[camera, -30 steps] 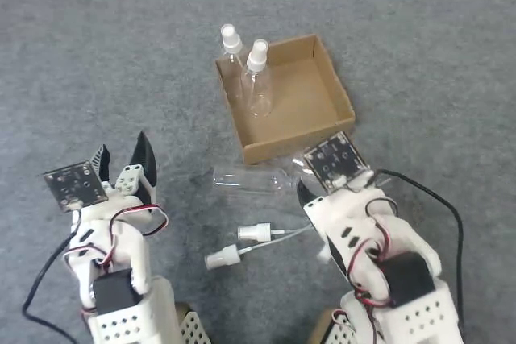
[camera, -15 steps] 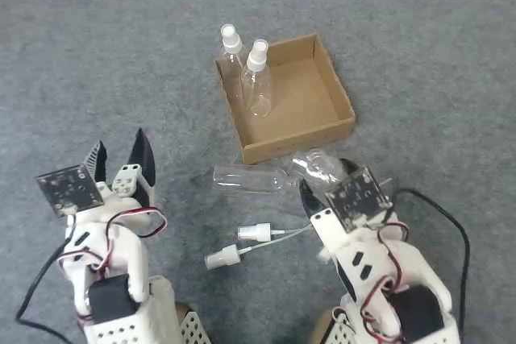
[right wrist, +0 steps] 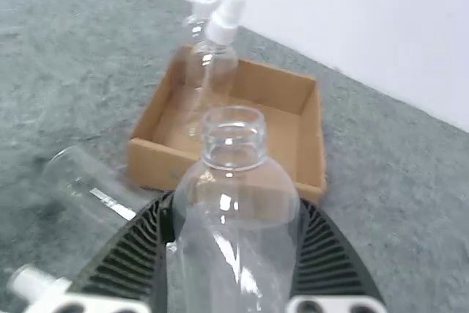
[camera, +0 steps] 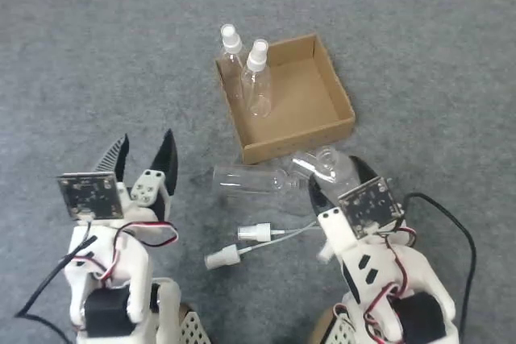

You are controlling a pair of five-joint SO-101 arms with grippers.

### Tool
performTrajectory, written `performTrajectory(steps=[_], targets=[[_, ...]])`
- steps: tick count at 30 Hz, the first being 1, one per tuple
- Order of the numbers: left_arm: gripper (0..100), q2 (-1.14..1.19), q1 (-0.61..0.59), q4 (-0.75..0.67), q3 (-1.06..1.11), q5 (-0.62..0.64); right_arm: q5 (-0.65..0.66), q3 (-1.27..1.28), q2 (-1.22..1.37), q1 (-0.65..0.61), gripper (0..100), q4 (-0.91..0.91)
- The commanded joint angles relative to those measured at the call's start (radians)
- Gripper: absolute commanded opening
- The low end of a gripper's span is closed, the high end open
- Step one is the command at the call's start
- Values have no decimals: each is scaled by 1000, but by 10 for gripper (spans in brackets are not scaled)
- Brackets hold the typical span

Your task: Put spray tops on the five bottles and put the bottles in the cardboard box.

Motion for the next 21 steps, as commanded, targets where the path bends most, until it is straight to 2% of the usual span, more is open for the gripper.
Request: performTrajectory(steps=[1, 7, 16, 21], targets=[[214, -11, 58, 9, -58, -43, -32, -15, 1, 62, 61, -41], [214, 44, 153, 48, -84, -100, -40, -15, 1, 65, 61, -48], [214, 408, 305, 141, -236, -158, -41, -15, 1, 73, 61, -48], [217, 473, 362, 153, -229, -184, -48, -17, 1, 162, 61, -74]])
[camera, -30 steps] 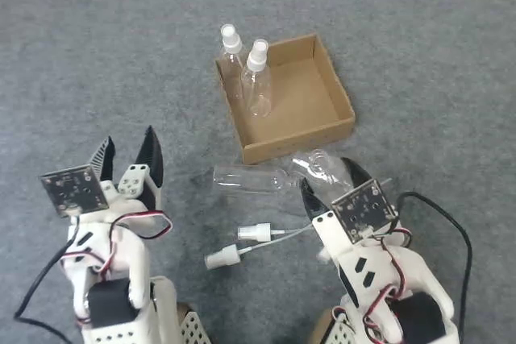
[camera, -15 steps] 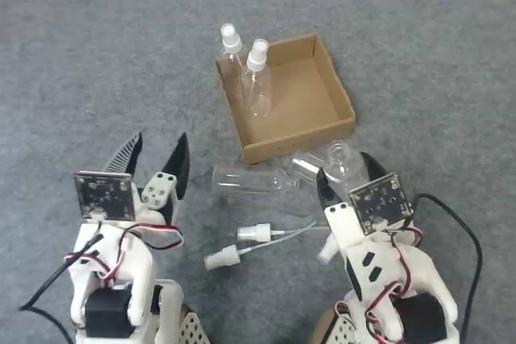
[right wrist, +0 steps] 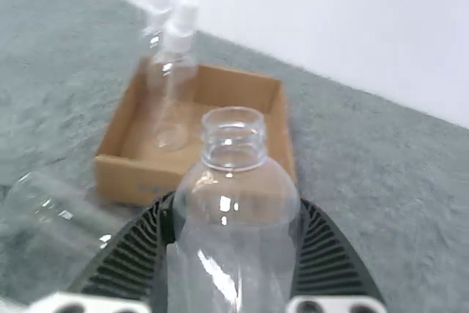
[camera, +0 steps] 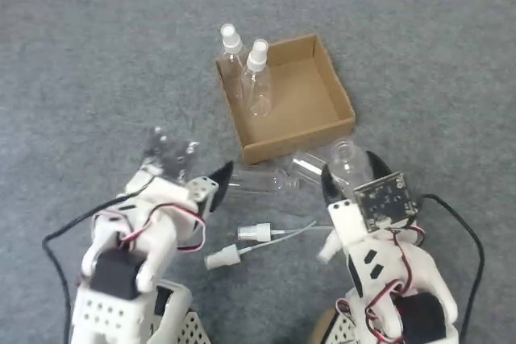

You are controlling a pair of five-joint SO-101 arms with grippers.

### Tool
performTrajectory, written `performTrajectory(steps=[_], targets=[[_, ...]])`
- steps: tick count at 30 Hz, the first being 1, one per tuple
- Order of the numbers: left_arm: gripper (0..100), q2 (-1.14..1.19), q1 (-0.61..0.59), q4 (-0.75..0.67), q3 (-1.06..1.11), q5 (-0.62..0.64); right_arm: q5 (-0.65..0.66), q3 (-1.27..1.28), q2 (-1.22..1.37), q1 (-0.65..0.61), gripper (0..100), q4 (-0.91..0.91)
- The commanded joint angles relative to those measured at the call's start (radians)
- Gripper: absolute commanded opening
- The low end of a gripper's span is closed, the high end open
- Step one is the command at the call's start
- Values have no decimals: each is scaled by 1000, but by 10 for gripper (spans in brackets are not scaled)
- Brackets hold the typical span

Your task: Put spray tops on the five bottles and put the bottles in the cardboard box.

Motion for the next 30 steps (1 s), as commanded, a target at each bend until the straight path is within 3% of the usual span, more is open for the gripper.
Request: performTrajectory(steps=[1, 9, 19, 30], targets=[[218, 57, 49, 26, -51, -46, -25, -17, 1, 81, 61, -44], [218, 137, 175, 115, -51, -135, -52, -29, 1, 154, 61, -56], [215, 358, 325, 112, -53, -178, -54, -49, 1, 213, 61, -58], [215, 493, 399, 89, -50, -181, -54, -49, 1, 213, 61, -58]])
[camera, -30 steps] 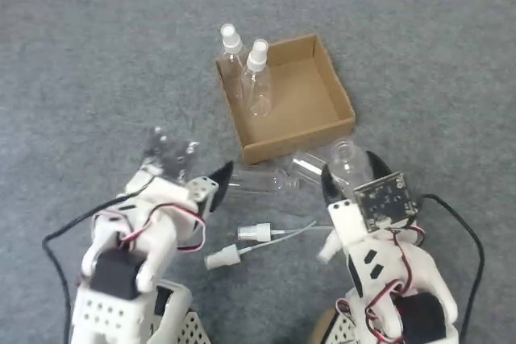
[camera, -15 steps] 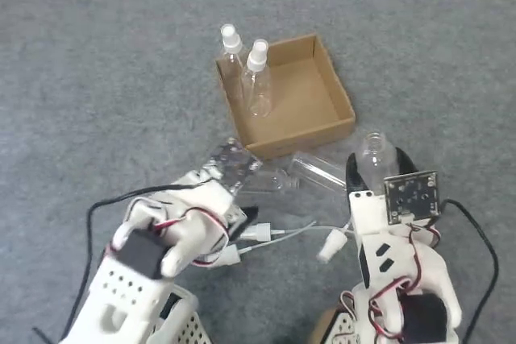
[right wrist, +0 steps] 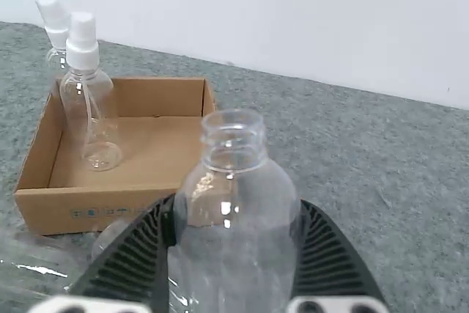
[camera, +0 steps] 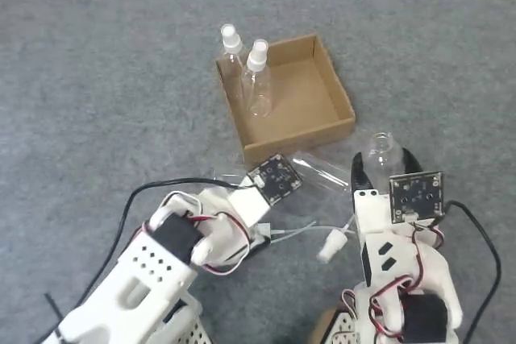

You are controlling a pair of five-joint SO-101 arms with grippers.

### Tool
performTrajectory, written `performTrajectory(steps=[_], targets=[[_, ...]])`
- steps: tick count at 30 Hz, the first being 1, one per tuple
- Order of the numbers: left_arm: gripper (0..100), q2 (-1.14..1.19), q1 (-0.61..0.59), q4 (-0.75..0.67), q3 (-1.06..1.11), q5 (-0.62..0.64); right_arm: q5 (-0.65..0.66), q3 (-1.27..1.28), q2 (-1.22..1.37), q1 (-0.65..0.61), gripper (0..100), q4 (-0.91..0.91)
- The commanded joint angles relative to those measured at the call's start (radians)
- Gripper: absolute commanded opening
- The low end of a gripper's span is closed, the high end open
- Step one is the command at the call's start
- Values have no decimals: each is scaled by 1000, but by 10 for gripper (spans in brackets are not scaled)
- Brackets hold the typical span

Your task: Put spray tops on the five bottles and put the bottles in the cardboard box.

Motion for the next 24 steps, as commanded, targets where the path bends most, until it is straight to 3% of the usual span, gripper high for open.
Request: performTrajectory(steps=[1, 13, 24], targets=[[215, 87, 21, -34, -47, -6, -11, -49, 1, 12, 61, -31], [214, 396, 15, -219, -39, -54, -11, -49, 1, 12, 61, -31], [212, 571, 15, -224, -96, -87, -9, -49, 1, 7, 61, -31]])
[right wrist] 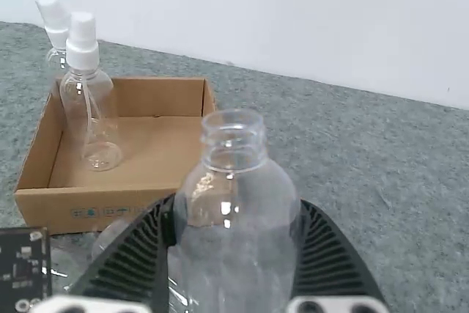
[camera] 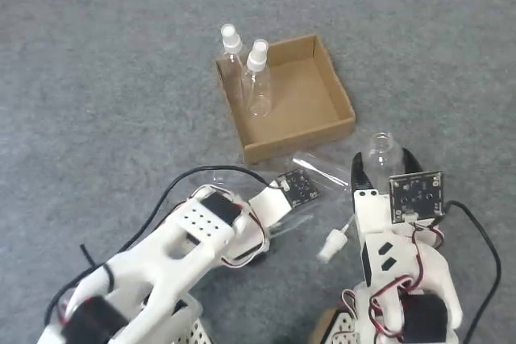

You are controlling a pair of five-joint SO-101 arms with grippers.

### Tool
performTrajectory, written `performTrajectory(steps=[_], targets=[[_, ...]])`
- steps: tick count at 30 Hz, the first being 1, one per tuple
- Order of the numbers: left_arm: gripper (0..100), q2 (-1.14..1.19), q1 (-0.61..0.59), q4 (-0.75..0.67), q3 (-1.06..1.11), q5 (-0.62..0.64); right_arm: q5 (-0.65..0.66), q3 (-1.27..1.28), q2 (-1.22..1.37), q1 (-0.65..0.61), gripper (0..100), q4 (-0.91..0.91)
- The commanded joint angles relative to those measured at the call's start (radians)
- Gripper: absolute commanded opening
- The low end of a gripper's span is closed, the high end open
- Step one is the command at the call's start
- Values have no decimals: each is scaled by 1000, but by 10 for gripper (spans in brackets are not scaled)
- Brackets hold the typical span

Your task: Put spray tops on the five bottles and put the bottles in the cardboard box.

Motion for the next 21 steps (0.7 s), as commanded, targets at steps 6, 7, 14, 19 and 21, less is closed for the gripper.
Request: performTrajectory(steps=[6, 7, 14, 19, 21], targets=[[129, 118, 3, -12, -136, -9, -9, -49, 1, 5, 61, -30], [115, 123, 3, -12, -139, -9, -9, -49, 1, 5, 61, -30], [18, 126, 3, -6, -136, -11, -9, -49, 1, 4, 61, -30], [12, 123, 3, 26, -142, -49, -9, -49, 1, 4, 61, -30], [12, 123, 0, 37, -143, -52, -9, -49, 1, 4, 61, -30]])
